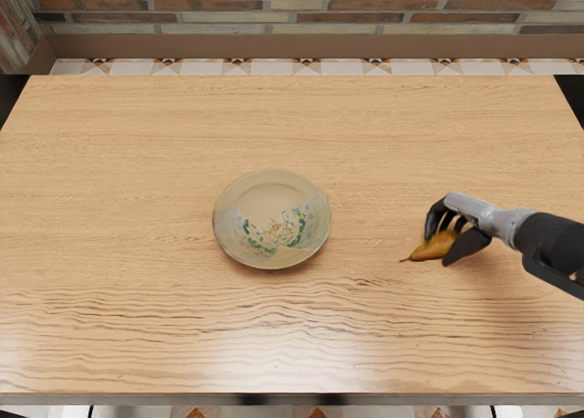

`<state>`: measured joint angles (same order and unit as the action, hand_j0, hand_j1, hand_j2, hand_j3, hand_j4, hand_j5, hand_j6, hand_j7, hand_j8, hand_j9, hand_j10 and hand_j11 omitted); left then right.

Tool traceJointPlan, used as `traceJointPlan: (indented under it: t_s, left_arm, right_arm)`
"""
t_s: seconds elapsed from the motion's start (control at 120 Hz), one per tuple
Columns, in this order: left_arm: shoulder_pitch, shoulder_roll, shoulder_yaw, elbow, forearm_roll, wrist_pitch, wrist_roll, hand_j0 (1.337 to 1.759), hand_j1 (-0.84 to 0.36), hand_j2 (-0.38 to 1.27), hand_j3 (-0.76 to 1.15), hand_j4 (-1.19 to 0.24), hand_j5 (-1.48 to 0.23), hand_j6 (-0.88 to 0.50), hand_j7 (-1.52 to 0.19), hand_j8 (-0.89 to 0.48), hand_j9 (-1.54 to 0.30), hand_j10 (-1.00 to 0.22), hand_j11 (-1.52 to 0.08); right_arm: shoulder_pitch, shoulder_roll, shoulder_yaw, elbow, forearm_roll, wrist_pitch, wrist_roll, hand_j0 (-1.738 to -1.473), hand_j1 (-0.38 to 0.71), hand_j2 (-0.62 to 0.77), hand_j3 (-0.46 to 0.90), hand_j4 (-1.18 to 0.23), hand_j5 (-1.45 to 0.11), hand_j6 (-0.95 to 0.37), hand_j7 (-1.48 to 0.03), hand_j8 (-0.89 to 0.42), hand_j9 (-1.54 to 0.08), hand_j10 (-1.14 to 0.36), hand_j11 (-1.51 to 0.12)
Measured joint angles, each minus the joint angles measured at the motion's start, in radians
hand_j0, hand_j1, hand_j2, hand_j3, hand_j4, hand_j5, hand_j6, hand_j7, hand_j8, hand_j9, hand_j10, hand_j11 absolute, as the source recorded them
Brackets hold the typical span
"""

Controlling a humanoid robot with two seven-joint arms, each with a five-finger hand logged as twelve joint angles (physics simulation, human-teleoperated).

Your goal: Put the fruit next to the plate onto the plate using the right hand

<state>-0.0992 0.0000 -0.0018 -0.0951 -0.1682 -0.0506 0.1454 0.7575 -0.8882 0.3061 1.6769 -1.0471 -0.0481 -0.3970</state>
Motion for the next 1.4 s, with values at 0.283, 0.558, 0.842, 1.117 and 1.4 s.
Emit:
traceJointPlan:
  t_s: [0.283, 0.558, 0.842, 1.117, 1.4]
  left_arm:
    - [0.000, 0.000, 0.000, 0.000, 0.000, 0.000, 0.000, 1.658, 0.32, 0.00, 0.00, -0.02, -0.03, -0.02, -0.03, -0.02, -0.03, -0.02, -0.03]
    - [0.001, 0.000, 0.000, 0.000, 0.000, 0.000, 0.000, 1.658, 0.32, 0.00, 0.00, -0.02, -0.03, -0.02, -0.03, -0.02, -0.03, -0.02, -0.03]
    - [0.001, 0.000, 0.000, 0.000, 0.000, 0.000, 0.000, 1.658, 0.32, 0.00, 0.00, -0.02, -0.03, -0.02, -0.03, -0.02, -0.03, -0.02, -0.03]
    - [0.001, 0.000, 0.000, 0.000, 0.000, 0.000, 0.000, 1.658, 0.32, 0.00, 0.00, -0.02, -0.03, -0.02, -0.03, -0.02, -0.03, -0.02, -0.03]
    - [0.001, 0.000, 0.000, 0.000, 0.000, 0.000, 0.000, 1.658, 0.32, 0.00, 0.00, -0.02, -0.03, -0.02, -0.03, -0.02, -0.03, -0.02, -0.03]
  right_arm:
    - [0.002, -0.001, 0.095, -0.001, 0.105, 0.144, 0.001, -1.652, 0.32, 0.30, 0.00, -0.82, -1.14, -0.54, -1.10, -0.35, -1.11, -0.49, -1.11]
    - [0.049, 0.004, 0.135, -0.001, 0.234, 0.259, 0.001, -1.654, 0.28, 0.29, 0.00, -0.82, -1.16, -0.58, -1.10, -0.38, -1.14, -0.50, -1.16]
    - [0.123, 0.026, 0.138, -0.006, 0.337, 0.304, 0.001, -1.653, 0.27, 0.28, 0.00, -0.83, -1.16, -0.60, -1.11, -0.37, -1.16, -0.50, -1.17]
    - [0.175, 0.147, 0.142, -0.066, 0.369, 0.302, 0.000, -1.653, 0.30, 0.33, 0.00, -0.82, -1.17, -0.60, -1.11, -0.36, -1.15, -0.49, -1.16]
    - [0.187, 0.263, 0.158, -0.137, 0.373, 0.298, -0.001, -1.654, 0.31, 0.35, 0.00, -0.82, -1.18, -0.59, -1.11, -0.36, -1.18, -0.49, -1.17]
